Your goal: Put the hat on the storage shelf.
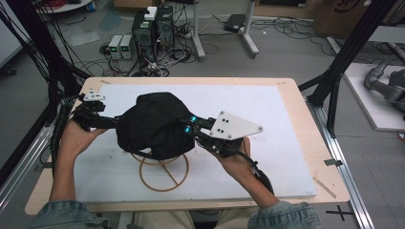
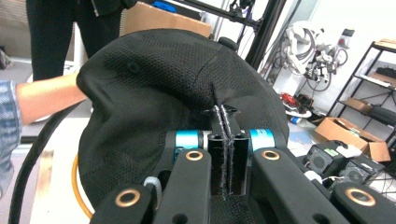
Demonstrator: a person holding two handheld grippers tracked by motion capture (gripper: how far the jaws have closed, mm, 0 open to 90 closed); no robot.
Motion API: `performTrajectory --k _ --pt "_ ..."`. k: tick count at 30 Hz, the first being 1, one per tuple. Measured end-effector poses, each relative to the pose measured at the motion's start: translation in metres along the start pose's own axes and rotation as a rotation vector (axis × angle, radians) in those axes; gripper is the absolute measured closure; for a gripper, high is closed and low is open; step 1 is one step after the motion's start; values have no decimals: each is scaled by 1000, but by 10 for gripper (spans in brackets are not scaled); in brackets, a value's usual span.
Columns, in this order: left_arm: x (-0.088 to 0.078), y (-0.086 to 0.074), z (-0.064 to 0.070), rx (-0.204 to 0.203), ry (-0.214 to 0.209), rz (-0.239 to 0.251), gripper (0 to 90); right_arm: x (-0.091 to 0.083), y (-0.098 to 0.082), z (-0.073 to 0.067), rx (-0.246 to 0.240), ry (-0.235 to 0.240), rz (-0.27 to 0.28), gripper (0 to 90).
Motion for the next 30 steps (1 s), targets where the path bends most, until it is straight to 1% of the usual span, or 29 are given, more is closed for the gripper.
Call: performTrajectory --k 2,4,6,10,12,13,14,15,16,17,18,19,20,21,23,24,25,26,27,28,29,30 --pt "1 0 0 3 -1 -6 212 0 -3 -2 -1 13 -3 900" --pt "1 0 0 3 -1 -8 211 -1 -9 -5 -25 36 -16 900" --pt "1 -1 0 0 -1 -5 212 -1 -12 -5 -29 33 -22 900" --pt "1 -1 0 -1 -4 -3 212 -1 -20 -6 -21 47 -40 900" --pt "1 -1 0 -2 -3 -1 211 0 -23 -7 -19 50 -40 896" --pt "1 -1 0 -2 -3 -1 211 0 -23 -7 -24 60 -40 875" --pt "1 -1 -1 -3 -2 -1 211 0 -23 -7 -30 60 -34 803" --pt "0 -1 -1 -4 -3 -1 211 0 -23 -7 -30 60 -34 803" --pt "0 -1 -1 -4 -3 -1 211 -3 -22 -6 -30 53 -11 693" --pt "0 -1 -1 -6 -3 2 211 -3 -22 -6 -30 53 -11 693" --pt "1 -1 -1 -5 -3 0 212 -6 -20 -3 -30 48 1 657" --pt "1 -1 -1 -6 -3 -1 212 -6 -20 -3 -30 48 1 657" --pt "1 -1 0 -4 -3 -3 212 -7 -20 1 -22 37 8 598" --pt "1 -1 0 0 -4 -8 212 -7 -20 1 -22 37 8 598" --pt "2 -1 1 0 -2 -5 211 -9 -20 6 2 27 7 527" --pt "2 -1 1 0 -3 -6 211 -9 -21 11 17 12 7 485" --pt "2 -1 1 2 -3 -6 211 -8 -23 18 33 -16 0 433" --pt "2 -1 1 2 -4 -7 211 -8 -23 18 33 -16 0 433" --pt "3 -1 1 1 -4 -6 211 -7 -26 24 40 -43 -7 390" --pt "3 -1 1 7 -3 -9 211 -5 -34 39 68 -106 -38 317" --pt "3 -1 1 6 -3 -10 211 -4 -38 44 77 -127 -51 311" --pt "4 -1 2 4 -6 -9 211 -4 -38 44 77 -127 -51 311"
Point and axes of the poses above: each handheld gripper's, and its own axes: x roughly forward along the jaws, y roughly out of its top, z roughly to its right, the point moved 5 cm from there along x, roughly forward along the jaws, and after that the axes turned 11 degrees about -y, right-handed, at the moved point
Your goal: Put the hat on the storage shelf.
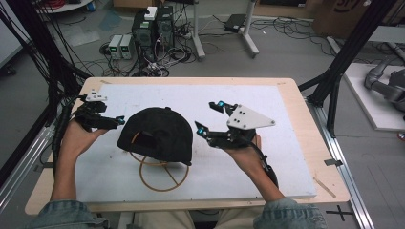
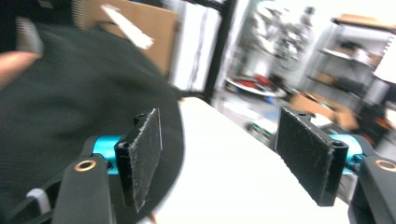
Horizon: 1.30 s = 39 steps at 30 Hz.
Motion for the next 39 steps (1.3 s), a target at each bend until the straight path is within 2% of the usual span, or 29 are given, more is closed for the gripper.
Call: performTrajectory --k 1,2,3,4,5,6,7,8,10,12,13,14,15,16,17,18,19,20,23,26,27,32,36,37,39 --pt "0 0 0 5 0 -6 211 4 -12 16 27 -38 -32 295" --pt "1 0 0 6 -1 -8 211 4 -12 16 27 -38 -32 295" --pt "1 0 1 6 -1 -8 211 6 -22 29 33 -81 -62 275" --pt "1 0 1 5 -1 -6 211 6 -22 29 33 -81 -62 275" --pt "1 0 1 7 -1 -8 211 7 -29 38 45 -100 -82 267" --pt "1 0 1 7 -1 -8 211 8 -34 43 57 -113 -94 247" --pt "1 0 1 7 -1 -7 211 10 -44 59 87 -157 -127 191" --pt "1 0 1 7 -1 -7 211 10 -44 59 87 -157 -127 191" --pt "1 0 1 9 -2 -8 211 11 -54 74 108 -211 -174 120" --pt "3 0 2 7 -3 -7 211 11 -72 95 152 -273 -248 118" --pt "3 1 2 13 -5 -11 211 11 -72 95 152 -273 -248 118" --pt "4 1 3 15 -6 -13 211 9 -78 100 153 -299 -273 118" --pt "5 2 3 17 -8 -13 209 7 -93 114 176 -325 -323 118" --pt "6 2 4 19 -11 -14 208 7 -99 120 176 -340 -346 112" --pt "8 3 5 22 -10 -16 208 7 -99 120 176 -340 -346 112" --pt "9 3 7 29 -14 -23 206 2 -113 135 204 -391 -392 110" --pt "11 3 8 33 -18 -28 206 -1 -121 143 220 -416 -405 110" --pt "12 3 9 37 -20 -32 206 -1 -121 143 220 -416 -405 110" --pt "15 2 12 52 -22 -48 205 -10 -144 168 278 -481 -476 110" --pt "15 3 14 49 -25 -39 204 -14 -151 173 302 -498 -500 110" --pt "15 3 14 47 -29 -40 204 -16 -154 173 294 -503 -510 110" --pt "14 5 14 50 -29 -32 204 -18 -152 173 295 -501 -499 110" --pt "16 5 15 53 -29 -39 204 -17 -154 172 305 -489 -513 110" --pt "16 5 15 56 -28 -38 204 -17 -156 171 291 -490 -517 110" --pt "16 5 15 55 -27 -33 204 -16 -156 171 293 -487 -516 110"
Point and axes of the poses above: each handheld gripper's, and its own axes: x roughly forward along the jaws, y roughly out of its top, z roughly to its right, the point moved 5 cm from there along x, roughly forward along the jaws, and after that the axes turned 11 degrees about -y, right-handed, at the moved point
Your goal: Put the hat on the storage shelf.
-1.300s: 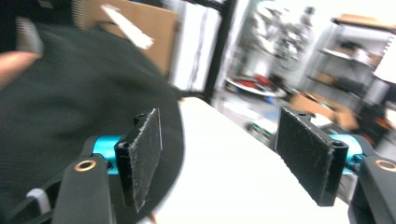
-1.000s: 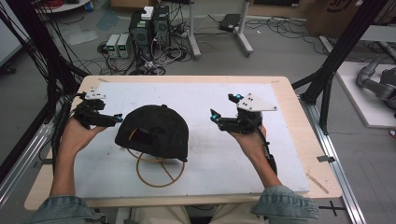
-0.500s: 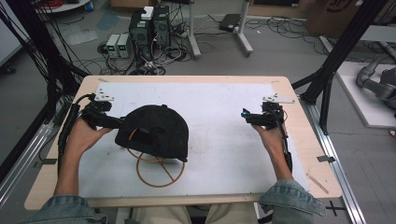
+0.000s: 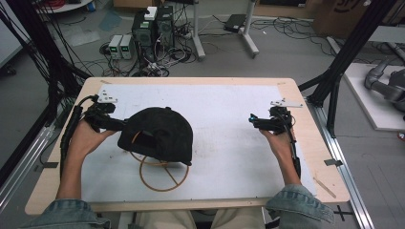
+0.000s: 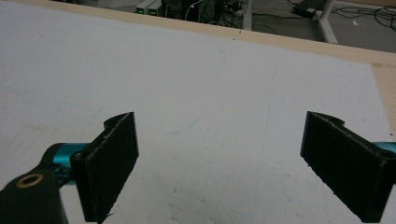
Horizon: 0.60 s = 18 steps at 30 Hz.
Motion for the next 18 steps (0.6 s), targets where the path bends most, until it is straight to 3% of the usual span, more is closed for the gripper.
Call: performTrajectory --k 18 --pt "-1 0 0 2 10 -5 204 3 -1 -1 -2 0 -10 111"
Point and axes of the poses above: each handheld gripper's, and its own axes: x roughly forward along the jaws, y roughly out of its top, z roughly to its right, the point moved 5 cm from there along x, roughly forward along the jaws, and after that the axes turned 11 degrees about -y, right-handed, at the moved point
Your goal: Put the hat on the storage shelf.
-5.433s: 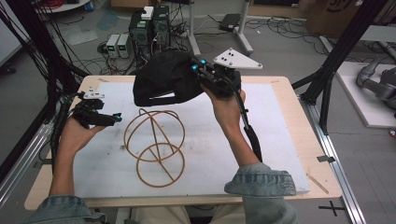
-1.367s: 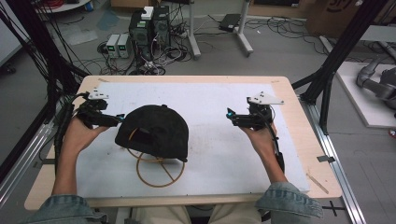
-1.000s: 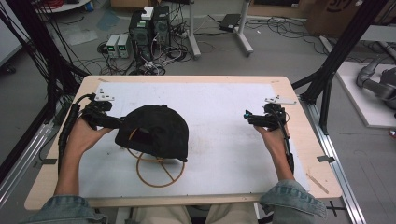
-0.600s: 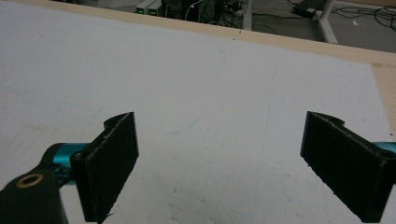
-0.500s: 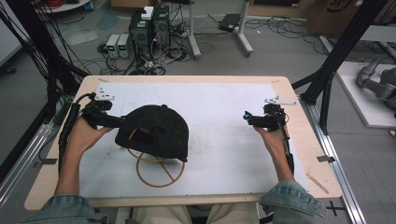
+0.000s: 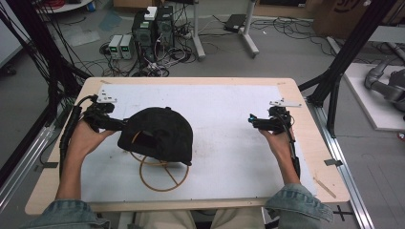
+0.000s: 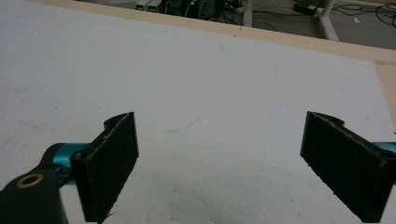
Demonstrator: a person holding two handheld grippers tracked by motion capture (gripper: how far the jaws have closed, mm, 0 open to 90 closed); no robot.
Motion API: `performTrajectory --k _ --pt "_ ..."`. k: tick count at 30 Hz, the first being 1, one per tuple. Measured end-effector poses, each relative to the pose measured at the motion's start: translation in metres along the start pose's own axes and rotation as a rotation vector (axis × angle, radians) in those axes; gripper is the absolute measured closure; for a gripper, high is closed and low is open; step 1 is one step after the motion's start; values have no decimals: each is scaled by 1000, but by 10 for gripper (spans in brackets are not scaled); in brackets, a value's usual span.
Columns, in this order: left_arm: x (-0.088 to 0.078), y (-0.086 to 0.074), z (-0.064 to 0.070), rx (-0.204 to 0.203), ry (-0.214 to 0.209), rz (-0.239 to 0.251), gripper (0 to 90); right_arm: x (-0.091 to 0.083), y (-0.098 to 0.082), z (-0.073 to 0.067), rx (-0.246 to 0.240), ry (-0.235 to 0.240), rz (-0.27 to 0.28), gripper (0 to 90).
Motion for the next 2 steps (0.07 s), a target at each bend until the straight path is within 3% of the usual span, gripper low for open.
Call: performTrajectory --k 2 --pt "1 0 0 1 2 -2 204 0 0 0 2 1 0 110"
Point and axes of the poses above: each handheld gripper's, and its own axes: x roughly forward along the jaws, y roughly out of its top, z roughly to its right, the point moved 5 cm from there along x, roughly forward along the jaws, and after that the axes turned 11 degrees about -y, right-handed, at the moved point
